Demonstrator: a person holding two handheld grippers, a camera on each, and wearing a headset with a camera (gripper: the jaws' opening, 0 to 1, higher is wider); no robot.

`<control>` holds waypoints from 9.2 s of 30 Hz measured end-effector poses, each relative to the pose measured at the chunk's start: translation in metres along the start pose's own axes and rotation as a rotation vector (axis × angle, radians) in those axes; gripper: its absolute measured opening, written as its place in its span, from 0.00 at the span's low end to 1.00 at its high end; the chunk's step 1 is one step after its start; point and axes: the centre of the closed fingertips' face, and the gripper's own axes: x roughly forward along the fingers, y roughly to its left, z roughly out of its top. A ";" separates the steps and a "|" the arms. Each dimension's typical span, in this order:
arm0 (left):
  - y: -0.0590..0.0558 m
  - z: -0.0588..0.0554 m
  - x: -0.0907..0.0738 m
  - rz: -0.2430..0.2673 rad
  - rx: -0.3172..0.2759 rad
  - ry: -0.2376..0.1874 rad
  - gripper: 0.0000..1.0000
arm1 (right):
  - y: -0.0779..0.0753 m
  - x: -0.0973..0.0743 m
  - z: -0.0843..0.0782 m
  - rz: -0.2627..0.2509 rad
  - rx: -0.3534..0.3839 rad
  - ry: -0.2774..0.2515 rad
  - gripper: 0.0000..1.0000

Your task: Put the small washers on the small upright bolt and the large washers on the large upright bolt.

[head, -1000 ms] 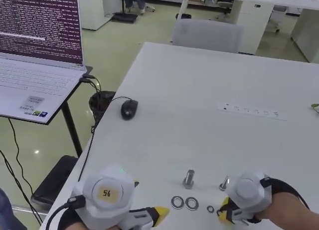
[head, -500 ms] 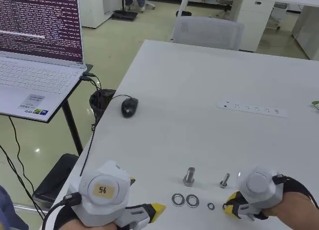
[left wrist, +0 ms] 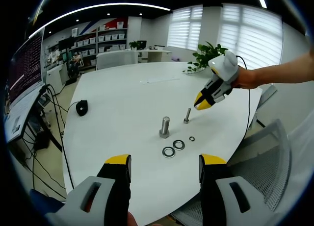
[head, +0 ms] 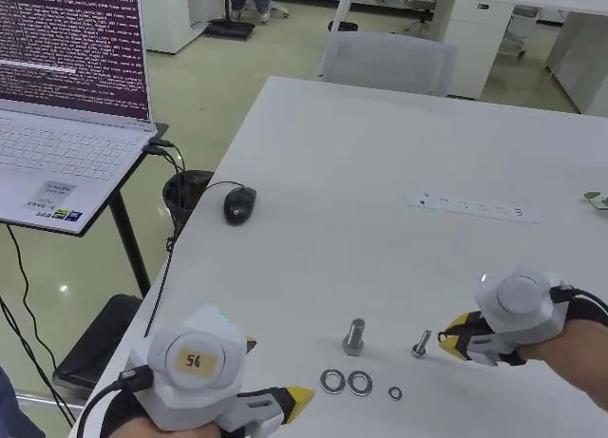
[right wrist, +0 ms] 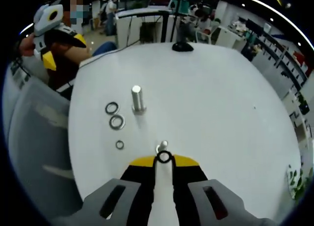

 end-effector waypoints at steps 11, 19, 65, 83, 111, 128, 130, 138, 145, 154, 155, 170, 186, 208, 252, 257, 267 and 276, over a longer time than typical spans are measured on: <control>0.004 -0.001 -0.004 0.012 -0.010 -0.001 0.55 | 0.002 0.016 0.010 0.036 -0.058 0.044 0.13; 0.006 -0.004 -0.005 0.018 -0.015 0.000 0.55 | 0.001 0.019 0.009 0.048 -0.080 0.081 0.13; 0.014 -0.006 -0.008 0.030 -0.023 0.005 0.55 | 0.008 0.031 -0.049 0.052 0.094 0.173 0.18; 0.005 -0.004 -0.004 0.007 0.002 0.009 0.55 | 0.073 0.044 -0.035 0.145 0.114 0.058 0.19; 0.003 -0.006 -0.006 0.013 -0.002 0.006 0.55 | 0.091 0.066 -0.010 0.195 -0.154 0.124 0.16; 0.010 -0.006 -0.011 0.027 -0.010 0.000 0.55 | 0.091 0.064 -0.012 0.203 -0.170 0.131 0.16; 0.009 -0.007 -0.011 0.025 -0.011 0.000 0.55 | 0.091 0.064 -0.012 0.205 -0.171 0.134 0.16; 0.009 -0.007 -0.011 0.025 -0.012 -0.001 0.55 | 0.091 0.063 -0.013 0.196 -0.155 0.139 0.14; 0.013 -0.007 -0.012 0.033 -0.017 -0.002 0.55 | 0.089 0.059 -0.015 0.166 -0.065 0.101 0.13; 0.013 -0.007 -0.011 0.031 -0.016 0.000 0.55 | 0.073 0.039 -0.020 0.088 0.045 0.036 0.13; 0.012 -0.006 -0.010 0.030 -0.015 -0.001 0.55 | 0.068 0.035 -0.022 0.073 0.062 0.027 0.13; 0.008 0.000 -0.007 0.016 0.002 -0.004 0.55 | 0.004 0.000 -0.011 -0.066 0.192 -0.071 0.13; 0.011 -0.002 -0.013 0.030 -0.001 -0.002 0.55 | -0.001 0.013 0.009 -0.038 0.092 -0.015 0.13; 0.010 0.001 -0.010 0.026 -0.001 -0.005 0.55 | 0.002 0.027 0.006 0.022 -0.070 0.128 0.13; 0.005 -0.004 -0.008 0.016 0.002 0.008 0.55 | 0.052 0.020 -0.073 0.074 0.217 0.102 0.22; 0.003 -0.003 -0.009 0.013 0.009 0.006 0.55 | 0.067 0.020 -0.071 0.085 0.236 0.073 0.23; 0.002 -0.007 -0.013 0.019 0.008 0.007 0.55 | 0.091 0.033 -0.045 0.116 0.191 0.016 0.26; 0.002 -0.005 -0.016 0.028 0.002 -0.004 0.55 | 0.103 0.056 -0.003 0.131 0.121 -0.019 0.26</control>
